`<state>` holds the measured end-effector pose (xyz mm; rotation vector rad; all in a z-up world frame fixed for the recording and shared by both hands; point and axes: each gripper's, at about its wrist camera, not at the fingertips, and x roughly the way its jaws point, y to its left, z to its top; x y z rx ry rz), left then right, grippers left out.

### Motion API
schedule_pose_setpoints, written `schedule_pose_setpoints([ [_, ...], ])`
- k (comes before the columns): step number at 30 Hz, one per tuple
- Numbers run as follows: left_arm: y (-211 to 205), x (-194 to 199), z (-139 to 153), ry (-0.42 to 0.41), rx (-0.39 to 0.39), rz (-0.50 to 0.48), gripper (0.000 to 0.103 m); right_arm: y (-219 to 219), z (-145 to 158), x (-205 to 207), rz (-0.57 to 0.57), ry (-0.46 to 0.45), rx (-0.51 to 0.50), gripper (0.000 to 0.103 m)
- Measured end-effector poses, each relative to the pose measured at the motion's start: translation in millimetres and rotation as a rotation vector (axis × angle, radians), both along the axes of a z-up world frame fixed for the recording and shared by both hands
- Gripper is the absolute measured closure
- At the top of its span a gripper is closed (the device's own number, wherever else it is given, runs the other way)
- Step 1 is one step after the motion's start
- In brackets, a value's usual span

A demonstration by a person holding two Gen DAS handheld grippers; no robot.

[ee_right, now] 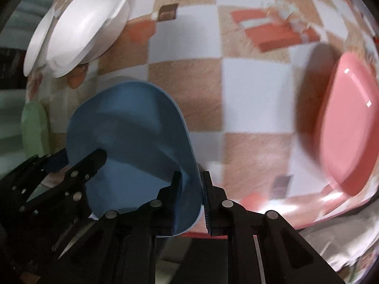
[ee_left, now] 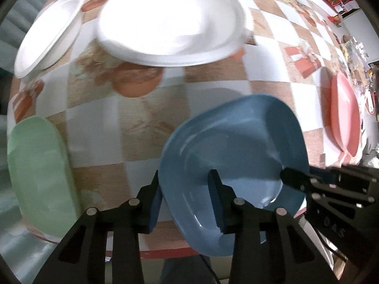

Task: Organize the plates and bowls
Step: 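Close the right gripper on the blue plate rim and lift it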

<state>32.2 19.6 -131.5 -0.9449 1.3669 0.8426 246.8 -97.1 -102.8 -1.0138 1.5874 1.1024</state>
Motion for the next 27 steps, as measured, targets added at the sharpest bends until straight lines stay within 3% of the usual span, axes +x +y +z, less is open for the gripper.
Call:
schedule_pose_setpoints([
  [8, 27.7, -38.3, 2.0, 0.046, 0.045, -0.031, 0.063, 12.6, 0.6, -60.0, -0.012, 0.071, 0.004, 0.084],
  [12, 33.8, -44.0, 1.5, 0.046, 0.057, -0.046, 0.062, 20.3, 1.8, -78.2, 0.021, 0.046, 0.003, 0.083],
  [18, 28.7, -40.3, 2.2, 0.044, 0.077, -0.032, 0.062, 23.5, 1.8, -95.0, 0.029, 0.027, -0.002, 0.083],
  [27, 13.1, -39.4, 9.1, 0.048, 0.07, -0.008, 0.066, 21.6, 2.3, -87.0, 0.012, 0.037, -0.031, 0.084],
])
